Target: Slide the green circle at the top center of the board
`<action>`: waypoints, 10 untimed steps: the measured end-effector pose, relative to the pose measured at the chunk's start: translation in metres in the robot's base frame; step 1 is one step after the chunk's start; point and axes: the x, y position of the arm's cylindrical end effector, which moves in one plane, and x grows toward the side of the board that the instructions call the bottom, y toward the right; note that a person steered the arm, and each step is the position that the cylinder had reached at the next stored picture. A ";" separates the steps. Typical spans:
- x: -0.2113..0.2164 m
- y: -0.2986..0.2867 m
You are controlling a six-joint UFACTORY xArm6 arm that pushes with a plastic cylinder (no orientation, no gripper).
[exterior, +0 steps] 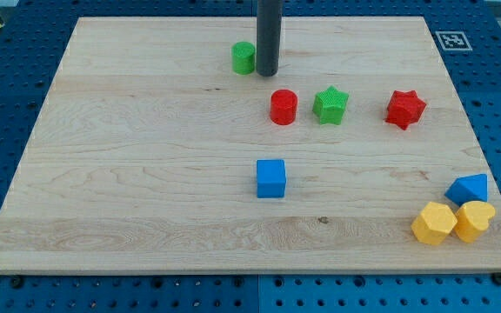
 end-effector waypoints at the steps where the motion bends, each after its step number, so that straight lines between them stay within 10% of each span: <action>1: 0.016 -0.017; 4: -0.068 -0.054; 9: -0.065 -0.035; 10: -0.002 -0.035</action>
